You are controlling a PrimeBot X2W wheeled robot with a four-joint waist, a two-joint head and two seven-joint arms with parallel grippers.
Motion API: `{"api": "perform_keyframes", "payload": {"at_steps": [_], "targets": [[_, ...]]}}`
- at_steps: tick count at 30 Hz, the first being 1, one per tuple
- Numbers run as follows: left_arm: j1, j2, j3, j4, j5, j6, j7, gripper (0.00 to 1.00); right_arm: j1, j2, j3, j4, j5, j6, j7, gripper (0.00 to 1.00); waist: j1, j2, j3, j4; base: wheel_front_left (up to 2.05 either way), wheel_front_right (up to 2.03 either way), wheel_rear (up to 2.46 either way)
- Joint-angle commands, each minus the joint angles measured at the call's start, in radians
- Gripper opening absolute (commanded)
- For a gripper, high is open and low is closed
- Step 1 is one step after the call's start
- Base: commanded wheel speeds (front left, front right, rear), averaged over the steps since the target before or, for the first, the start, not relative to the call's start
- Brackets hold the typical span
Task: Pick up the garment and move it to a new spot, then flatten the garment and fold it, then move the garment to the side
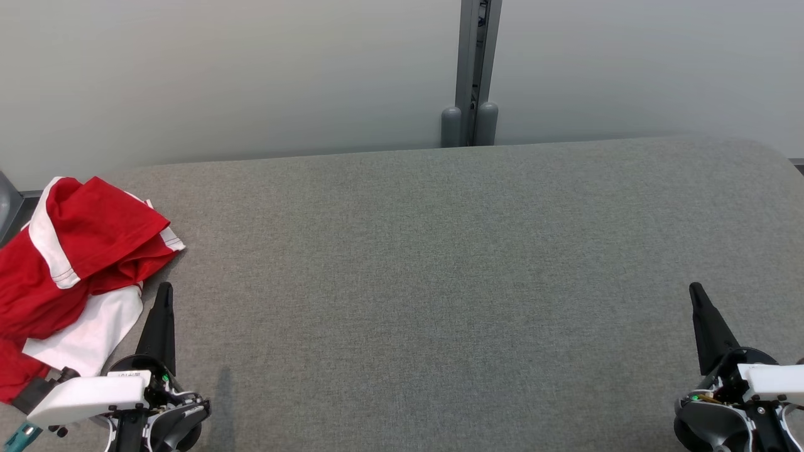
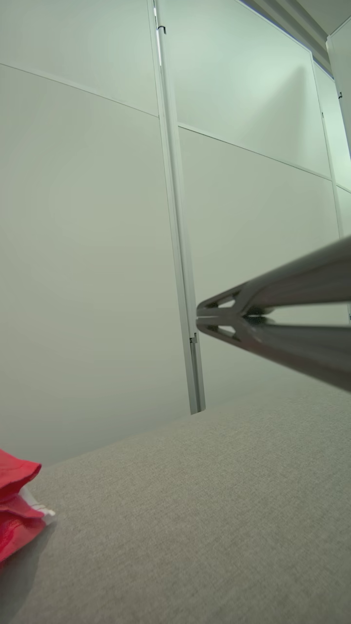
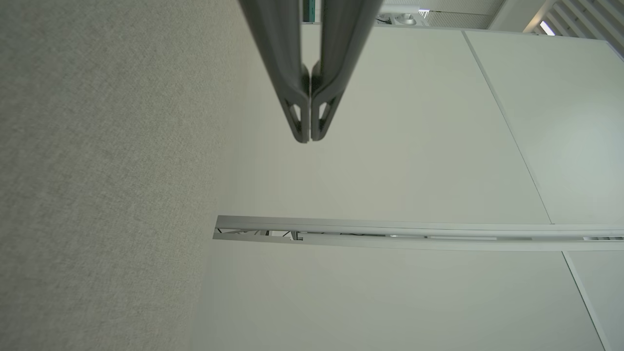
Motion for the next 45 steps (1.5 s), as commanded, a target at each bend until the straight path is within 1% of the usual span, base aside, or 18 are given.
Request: {"api": "perform_keyframes", "payload": {"at_steps": [1, 45], "targets": [[-0.016, 0.006, 0.003, -0.003, 0.000, -0.004, 0.003, 0.00, -0.009, -0.008, -0.001, -0.003, 0.002, 0.000, 0.003, 0.00, 0.0000, 0.0000, 0.000, 0.000, 0.00, 0.00, 0.00], [-0.016, 0.006, 0.003, -0.003, 0.000, -0.004, 0.003, 0.00, -0.009, -0.008, -0.001, -0.003, 0.002, 0.000, 0.003, 0.00, 0.0000, 0.0000, 0.000, 0.000, 0.00, 0.00, 0.00]]}}
